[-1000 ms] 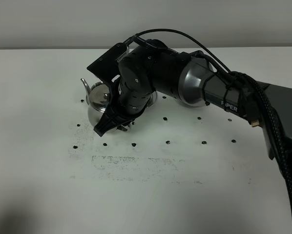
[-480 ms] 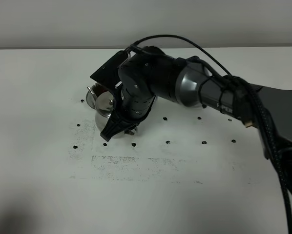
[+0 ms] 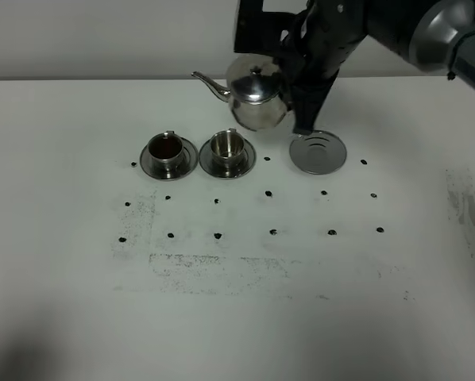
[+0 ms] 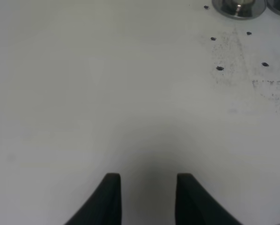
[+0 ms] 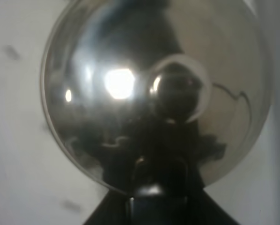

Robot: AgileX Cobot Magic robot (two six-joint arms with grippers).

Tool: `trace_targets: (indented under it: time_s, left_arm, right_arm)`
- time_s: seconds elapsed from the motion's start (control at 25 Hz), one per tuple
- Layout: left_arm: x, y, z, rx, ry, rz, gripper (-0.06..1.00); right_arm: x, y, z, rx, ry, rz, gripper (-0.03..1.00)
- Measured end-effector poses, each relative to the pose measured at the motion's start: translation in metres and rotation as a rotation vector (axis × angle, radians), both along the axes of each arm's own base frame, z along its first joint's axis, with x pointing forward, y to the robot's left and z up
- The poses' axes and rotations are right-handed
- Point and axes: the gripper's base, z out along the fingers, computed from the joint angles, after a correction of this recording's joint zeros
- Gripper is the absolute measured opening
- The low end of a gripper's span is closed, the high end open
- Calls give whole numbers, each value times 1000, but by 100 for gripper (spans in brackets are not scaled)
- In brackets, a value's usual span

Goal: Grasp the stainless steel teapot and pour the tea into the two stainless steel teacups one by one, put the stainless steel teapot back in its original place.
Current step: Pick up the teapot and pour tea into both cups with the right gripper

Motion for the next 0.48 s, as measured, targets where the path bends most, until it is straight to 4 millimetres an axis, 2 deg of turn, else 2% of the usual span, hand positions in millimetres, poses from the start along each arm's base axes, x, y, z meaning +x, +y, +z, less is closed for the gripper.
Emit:
trace_targets:
  time_s: [0.12, 0.24, 0.48]
  left_arm:
    - [0, 0, 0, 0, 0, 0, 28]
    - [0, 0, 0, 0, 0, 0, 28]
    - [0, 0, 0, 0, 0, 0, 28]
  right_arm:
    - [19, -16, -2, -100, -56, 201, 22]
    - [34, -21, -12, -173, -89, 345, 22]
    - [60, -17, -36, -244, -125, 448, 22]
